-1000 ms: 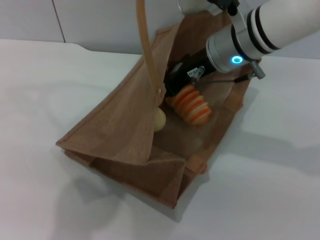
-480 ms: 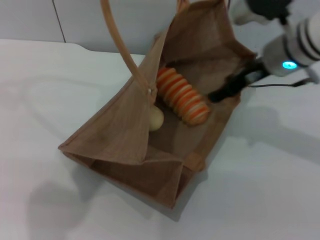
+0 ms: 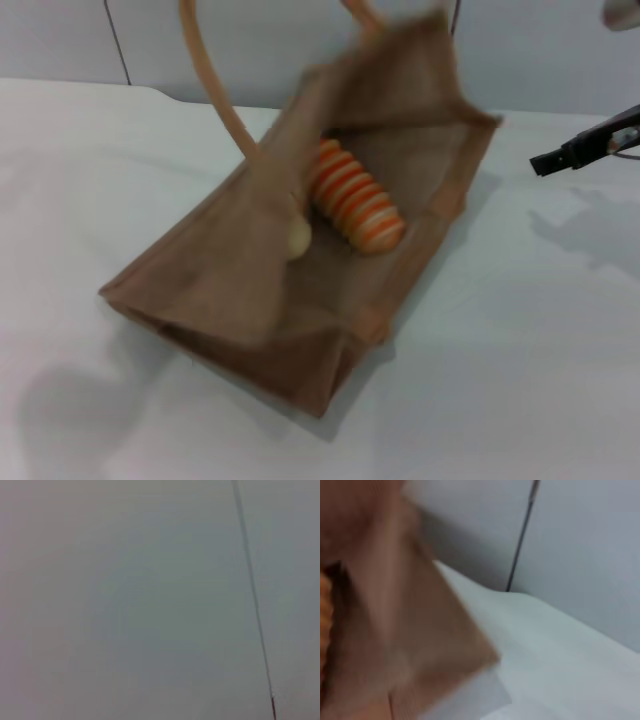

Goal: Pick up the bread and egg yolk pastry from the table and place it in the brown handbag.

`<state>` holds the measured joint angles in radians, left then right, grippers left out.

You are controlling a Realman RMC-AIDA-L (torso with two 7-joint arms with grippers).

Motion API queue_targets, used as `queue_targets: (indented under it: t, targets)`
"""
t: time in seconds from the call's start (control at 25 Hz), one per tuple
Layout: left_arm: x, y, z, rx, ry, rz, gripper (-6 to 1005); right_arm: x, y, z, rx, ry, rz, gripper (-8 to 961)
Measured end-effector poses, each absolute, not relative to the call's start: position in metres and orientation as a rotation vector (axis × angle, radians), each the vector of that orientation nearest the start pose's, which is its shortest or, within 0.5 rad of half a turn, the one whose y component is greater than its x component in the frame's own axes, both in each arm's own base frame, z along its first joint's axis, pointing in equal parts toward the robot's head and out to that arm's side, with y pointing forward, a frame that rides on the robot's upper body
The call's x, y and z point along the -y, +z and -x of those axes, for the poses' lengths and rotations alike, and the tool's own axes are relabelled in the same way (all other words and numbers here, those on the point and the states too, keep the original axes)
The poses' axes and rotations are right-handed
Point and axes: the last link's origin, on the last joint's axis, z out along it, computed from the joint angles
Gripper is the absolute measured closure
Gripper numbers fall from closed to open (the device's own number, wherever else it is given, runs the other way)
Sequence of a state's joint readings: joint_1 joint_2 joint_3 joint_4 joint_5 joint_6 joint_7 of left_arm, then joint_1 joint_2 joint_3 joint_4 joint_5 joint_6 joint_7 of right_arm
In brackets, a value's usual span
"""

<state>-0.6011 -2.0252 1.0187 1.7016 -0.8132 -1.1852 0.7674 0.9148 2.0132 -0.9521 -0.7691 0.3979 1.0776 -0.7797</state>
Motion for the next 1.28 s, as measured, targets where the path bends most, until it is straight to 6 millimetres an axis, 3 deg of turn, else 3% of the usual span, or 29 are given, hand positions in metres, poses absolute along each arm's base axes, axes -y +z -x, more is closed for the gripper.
queue_targets:
  t: [0.08,0.44,0.72,0.84,0.96,1.16,1.28]
  targets:
    - [-0.411,0.159,0.096,0.442,-0.375,2.140,743,-0.466,0.033,-0.209,-0.895,-0.246,2.289,165]
    - [-0.410,0.153,0.097,0.438,-0.487,2.193,459,-0.473,0.030,-0.206,-0.870,-0.145,2.256,166]
    - [-0.418,0.140,0.143,0.407,-0.569,2.077,306,-0.469,0.034,-0.223,-0.808,0.191,2.186,168]
    - [-0.423,0.121,0.165,0.356,-0.588,2.055,224,-0.467,0.035,-0.229,-0.705,0.320,2.130,168]
    - [-0.428,0.096,0.185,0.328,-0.603,2.062,135,-0.464,0.023,-0.236,-0.628,0.390,2.072,168]
    - [-0.430,0.066,0.211,0.330,-0.611,2.030,140,-0.456,0.001,-0.245,-0.564,0.436,2.028,168]
    - [-0.431,0.052,0.218,0.299,-0.559,2.022,244,-0.455,-0.001,-0.254,-0.543,0.426,1.976,167]
